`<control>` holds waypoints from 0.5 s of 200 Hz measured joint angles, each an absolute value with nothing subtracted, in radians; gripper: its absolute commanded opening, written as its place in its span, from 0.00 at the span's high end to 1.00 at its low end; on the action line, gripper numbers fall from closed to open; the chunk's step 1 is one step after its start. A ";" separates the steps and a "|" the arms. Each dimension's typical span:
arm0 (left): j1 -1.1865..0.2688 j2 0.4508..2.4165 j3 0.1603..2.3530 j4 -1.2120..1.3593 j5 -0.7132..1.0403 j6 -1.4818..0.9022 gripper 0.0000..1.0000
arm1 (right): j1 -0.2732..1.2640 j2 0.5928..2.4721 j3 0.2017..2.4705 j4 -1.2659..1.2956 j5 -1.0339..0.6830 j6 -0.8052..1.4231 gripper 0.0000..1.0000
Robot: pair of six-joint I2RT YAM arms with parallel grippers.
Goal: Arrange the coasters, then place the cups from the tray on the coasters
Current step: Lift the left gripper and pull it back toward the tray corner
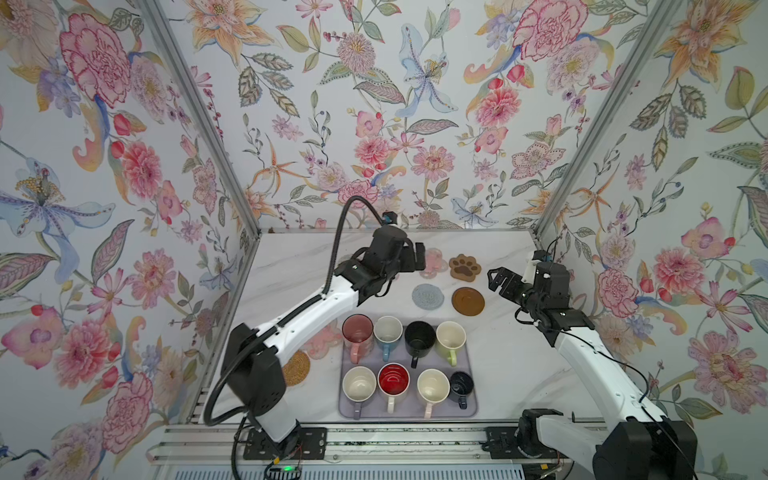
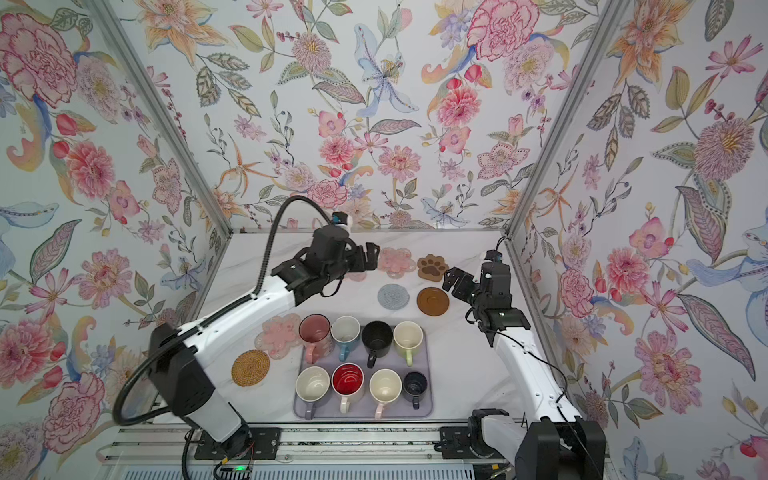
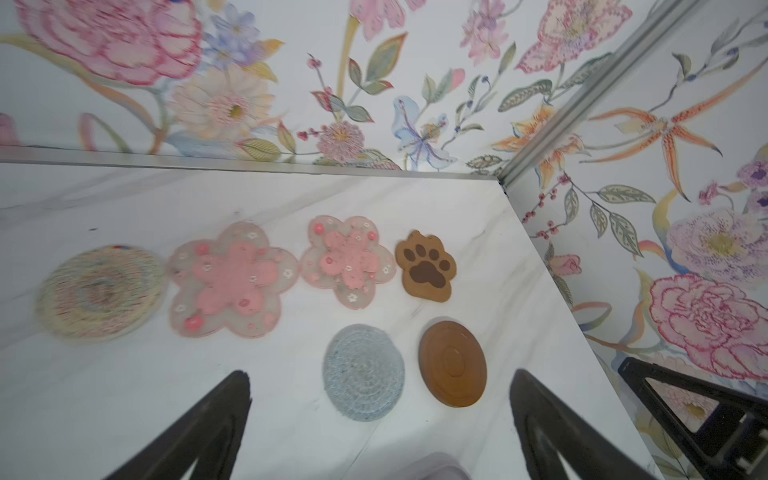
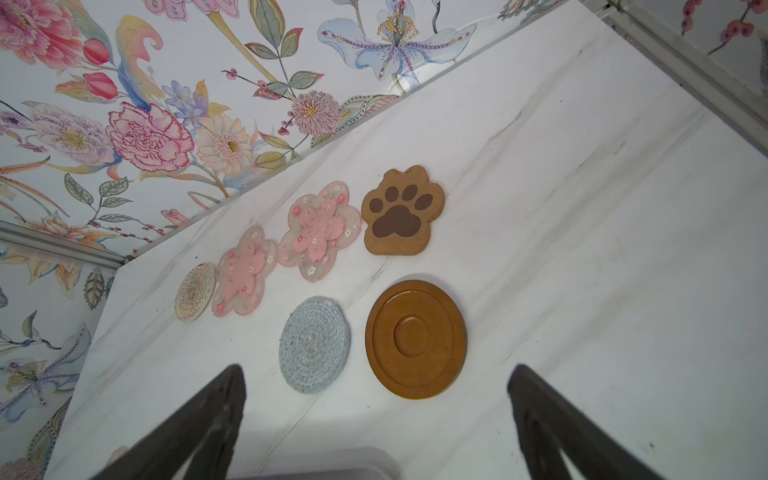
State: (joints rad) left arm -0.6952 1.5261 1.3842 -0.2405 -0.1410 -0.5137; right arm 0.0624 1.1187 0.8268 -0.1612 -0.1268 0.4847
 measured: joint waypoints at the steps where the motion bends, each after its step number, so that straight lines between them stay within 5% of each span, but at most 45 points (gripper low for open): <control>1: -0.693 1.517 1.377 -0.241 -0.143 -0.514 0.01 | 0.063 1.119 0.826 -0.160 -0.127 0.485 0.01; 54: -0.596 1.070 0.823 -0.295 -0.273 -0.615 0.01 | 0.099 1.118 0.796 -0.137 -0.119 0.482 0.01; 100: -0.506 0.921 0.638 -0.365 -0.293 -0.710 0.01 | 0.137 1.132 0.795 -0.136 -0.112 0.474 0.01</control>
